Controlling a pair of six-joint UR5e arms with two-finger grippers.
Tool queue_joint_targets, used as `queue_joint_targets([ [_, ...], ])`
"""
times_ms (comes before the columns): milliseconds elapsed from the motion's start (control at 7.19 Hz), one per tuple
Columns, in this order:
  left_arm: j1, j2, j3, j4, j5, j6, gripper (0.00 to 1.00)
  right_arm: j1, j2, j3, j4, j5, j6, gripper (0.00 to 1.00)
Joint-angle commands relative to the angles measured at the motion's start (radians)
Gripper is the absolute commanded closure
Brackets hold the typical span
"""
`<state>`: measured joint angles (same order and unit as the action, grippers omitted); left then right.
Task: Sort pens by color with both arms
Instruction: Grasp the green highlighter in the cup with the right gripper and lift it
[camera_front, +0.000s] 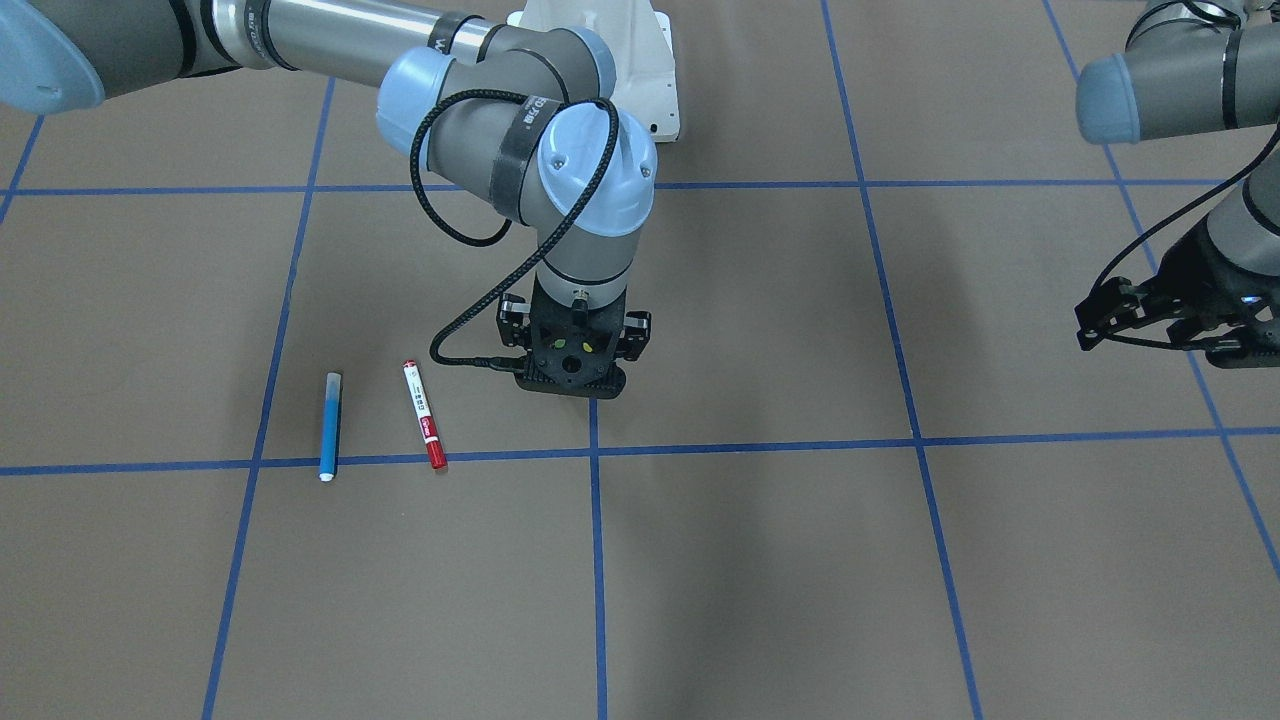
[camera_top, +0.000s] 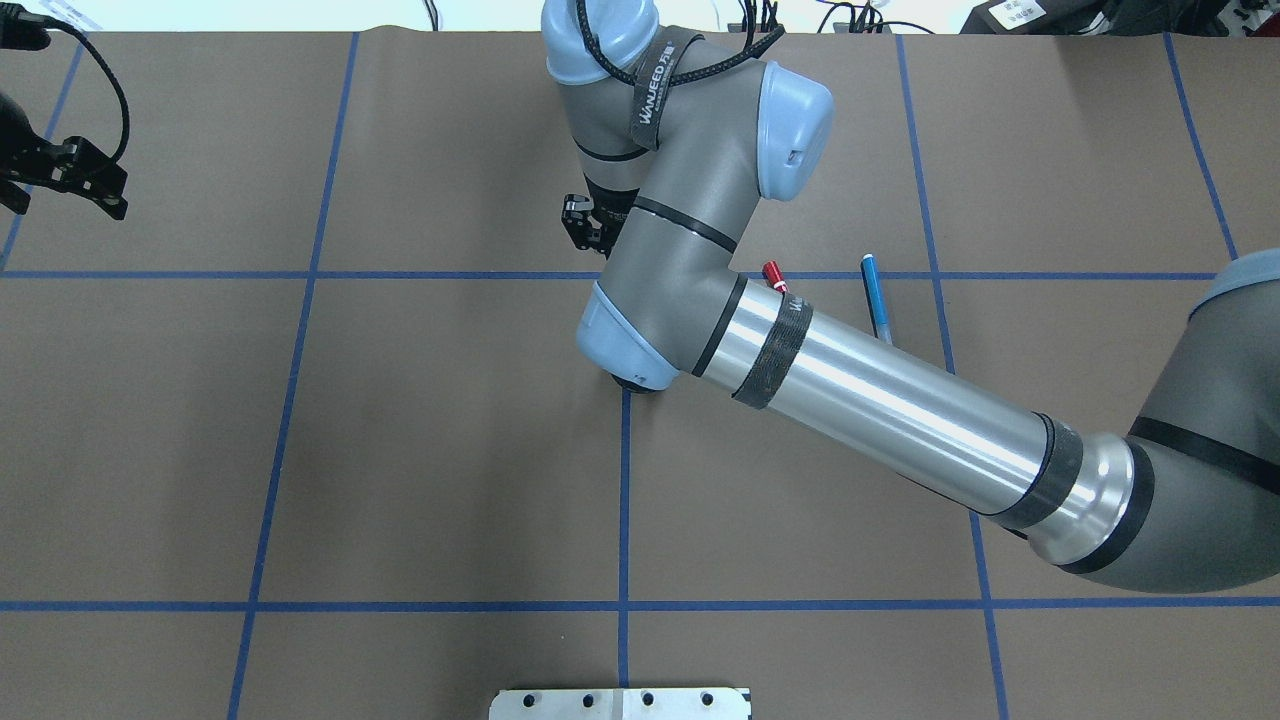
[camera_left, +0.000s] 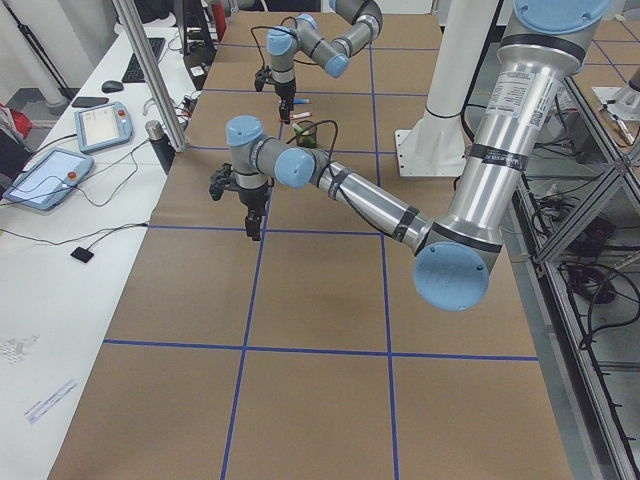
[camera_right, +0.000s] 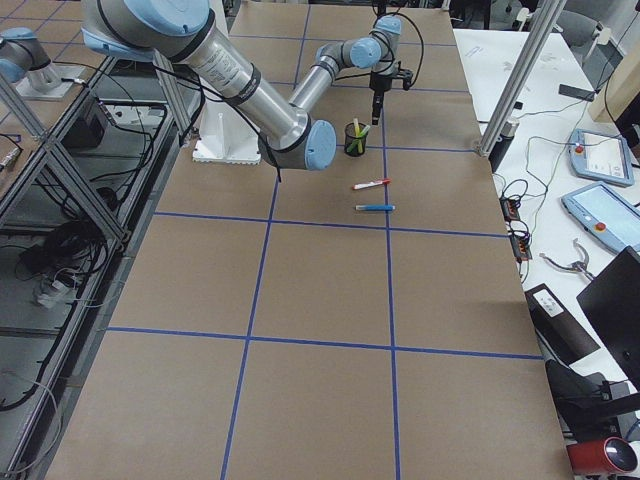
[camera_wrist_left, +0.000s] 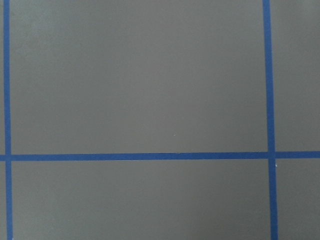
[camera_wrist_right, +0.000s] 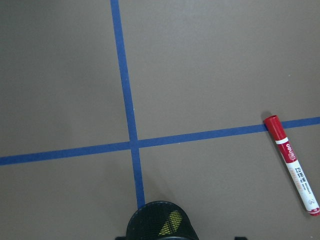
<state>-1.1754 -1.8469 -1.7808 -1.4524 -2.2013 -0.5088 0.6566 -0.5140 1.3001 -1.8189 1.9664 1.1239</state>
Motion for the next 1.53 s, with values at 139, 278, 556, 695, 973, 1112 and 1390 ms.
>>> queue_joint_targets([
  [139, -0.001, 0.018, -0.012, 0.000, 0.000, 0.012, 0.01, -0.011, -0.012, -0.007, 0.007, 0.009, -0.024, 0.37],
  [278, -0.001, 0.018, -0.015, 0.000, 0.000, 0.012, 0.01, -0.023, -0.035, -0.004, 0.009, 0.006, -0.024, 0.37],
  [556, 0.000, 0.020, -0.017, 0.000, 0.000, 0.012, 0.01, -0.026, -0.031, 0.001, 0.009, 0.011, -0.023, 0.37],
  [695, -0.001, 0.020, -0.019, 0.000, 0.000, 0.012, 0.01, -0.028, -0.029, 0.001, 0.007, 0.011, -0.024, 0.42],
  [973, -0.001, 0.021, -0.022, 0.000, 0.000, 0.012, 0.01, -0.028, -0.029, 0.002, 0.007, 0.012, -0.024, 0.54],
  [1112, -0.001, 0.021, -0.022, 0.000, 0.000, 0.012, 0.01, -0.028, -0.032, 0.002, 0.007, 0.012, -0.026, 0.57],
  [1390, -0.001, 0.020, -0.022, 0.000, 0.000, 0.012, 0.01, -0.028, -0.031, 0.004, 0.007, 0.011, -0.024, 0.59],
])
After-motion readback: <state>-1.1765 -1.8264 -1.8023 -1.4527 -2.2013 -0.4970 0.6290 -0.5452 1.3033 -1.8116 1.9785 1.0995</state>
